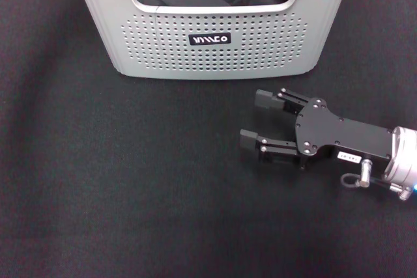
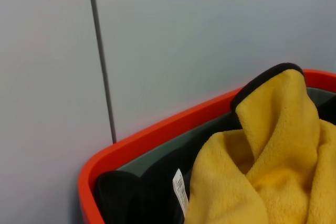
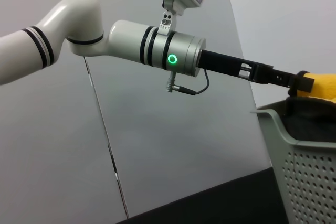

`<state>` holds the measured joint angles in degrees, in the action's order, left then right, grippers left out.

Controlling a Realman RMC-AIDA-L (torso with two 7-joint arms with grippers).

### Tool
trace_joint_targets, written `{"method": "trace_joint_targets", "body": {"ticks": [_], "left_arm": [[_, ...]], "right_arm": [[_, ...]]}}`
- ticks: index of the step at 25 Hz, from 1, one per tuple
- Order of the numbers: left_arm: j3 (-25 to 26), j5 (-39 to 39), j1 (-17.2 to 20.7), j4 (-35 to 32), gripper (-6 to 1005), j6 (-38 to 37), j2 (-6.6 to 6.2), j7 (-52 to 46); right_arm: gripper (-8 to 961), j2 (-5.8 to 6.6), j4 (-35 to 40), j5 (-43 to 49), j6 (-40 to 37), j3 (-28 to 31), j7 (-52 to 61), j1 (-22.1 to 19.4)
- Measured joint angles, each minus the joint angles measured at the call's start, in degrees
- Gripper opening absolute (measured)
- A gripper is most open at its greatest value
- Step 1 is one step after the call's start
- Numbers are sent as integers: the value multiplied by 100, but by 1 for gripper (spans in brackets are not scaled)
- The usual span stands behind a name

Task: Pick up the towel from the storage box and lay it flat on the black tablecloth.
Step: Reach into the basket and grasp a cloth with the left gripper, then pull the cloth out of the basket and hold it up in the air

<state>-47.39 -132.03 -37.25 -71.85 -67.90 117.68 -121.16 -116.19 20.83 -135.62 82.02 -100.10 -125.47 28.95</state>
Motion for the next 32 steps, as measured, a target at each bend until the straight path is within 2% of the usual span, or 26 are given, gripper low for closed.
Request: {"method": "trace_joint_targets", "body": {"ticks": [4,7,12,16,19,23,27,32], "left_arm": [[-3,28,-9,-29,502,-55,-1,-1],[-6,39,-10,-38,319,-143,-13,9],[-15,70,-6,-81,123,-162,-17,46],[-11,396,115,-410,88,-239,2,46],[33,1163,306,-821,62,-463,-6,42],[45,2883,643,-1405,27,-1041,-164,223],[174,4471,876,-1660,25,-1628,-270,452],[485,5457,864,-1683,23,-2787,-495,572]], "right_arm": [[855,0,0,-11,-3,0,-2,-75],[852,0,0,-40,-3,0,-6,-108],[848,0,0,-46,-3,0,-12,-111],[844,0,1,-50,-2,21,-40,-129],[842,0,4,-55,11,169,-253,-215],[838,0,49,-295,63,288,-611,-431],[835,0,57,-609,116,273,-743,-516],[830,0,62,-641,202,262,-860,-520]]}}
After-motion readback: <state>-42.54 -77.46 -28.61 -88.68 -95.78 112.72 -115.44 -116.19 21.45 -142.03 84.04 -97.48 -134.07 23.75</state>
